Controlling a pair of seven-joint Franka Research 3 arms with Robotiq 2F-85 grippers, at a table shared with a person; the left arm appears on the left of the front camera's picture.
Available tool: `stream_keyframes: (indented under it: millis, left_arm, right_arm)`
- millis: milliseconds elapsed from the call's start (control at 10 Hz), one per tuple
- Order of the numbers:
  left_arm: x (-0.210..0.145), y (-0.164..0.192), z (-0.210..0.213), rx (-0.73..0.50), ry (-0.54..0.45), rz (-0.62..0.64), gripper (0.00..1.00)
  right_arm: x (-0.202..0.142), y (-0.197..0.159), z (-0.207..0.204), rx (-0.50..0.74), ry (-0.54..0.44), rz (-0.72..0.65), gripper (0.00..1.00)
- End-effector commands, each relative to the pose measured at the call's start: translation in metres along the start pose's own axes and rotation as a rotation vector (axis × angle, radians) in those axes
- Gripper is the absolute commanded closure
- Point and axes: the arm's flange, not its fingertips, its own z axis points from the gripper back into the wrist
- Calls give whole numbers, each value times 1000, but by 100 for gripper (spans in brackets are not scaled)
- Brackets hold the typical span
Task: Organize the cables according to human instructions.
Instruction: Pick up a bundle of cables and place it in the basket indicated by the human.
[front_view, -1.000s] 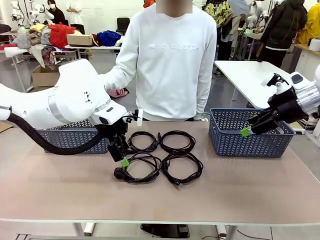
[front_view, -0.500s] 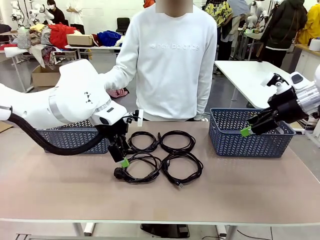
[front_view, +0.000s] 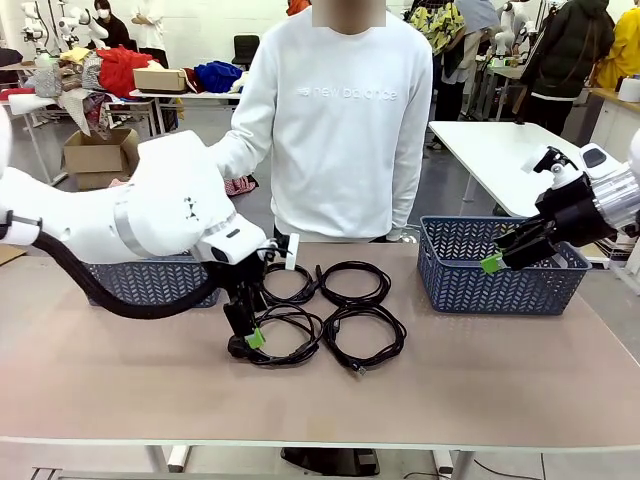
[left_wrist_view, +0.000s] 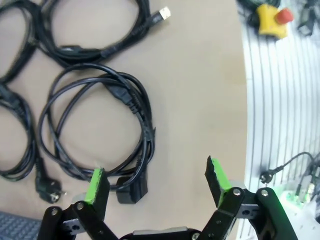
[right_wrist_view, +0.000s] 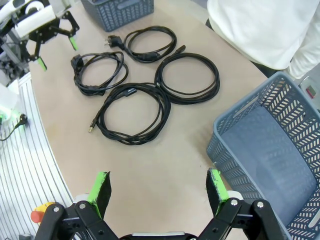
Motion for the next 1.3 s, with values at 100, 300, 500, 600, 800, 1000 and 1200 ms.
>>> stream_keyframes:
  millis: [100,300,500,600,800,1000,1200]
  left_arm:
    - [9,5,-20,-3,77,-55,0]
    - [15,2,-37,0,121,-78,0]
    - [19,1,-51,0,151,-93,0]
    - [21,1,-56,6,164,-97,0]
    - [22,3,-64,17,174,-91,0]
    - [24,5,-71,13,190,-90,0]
    - [26,6,-77,5,209,-95,0]
  right_arm:
    - [0,-5,-2,14,-26,21,0]
    - [0,-5,-2,14,-26,21,0]
    - [0,-5,-2,14,-26,21,0]
    - [0,-5,-2,14,-26,21,0]
    - [0,-5,-2,14,-26,21,0]
    - [0,-5,-2,14,-26,21,0]
    - [0,-5,-2,14,-26,21,0]
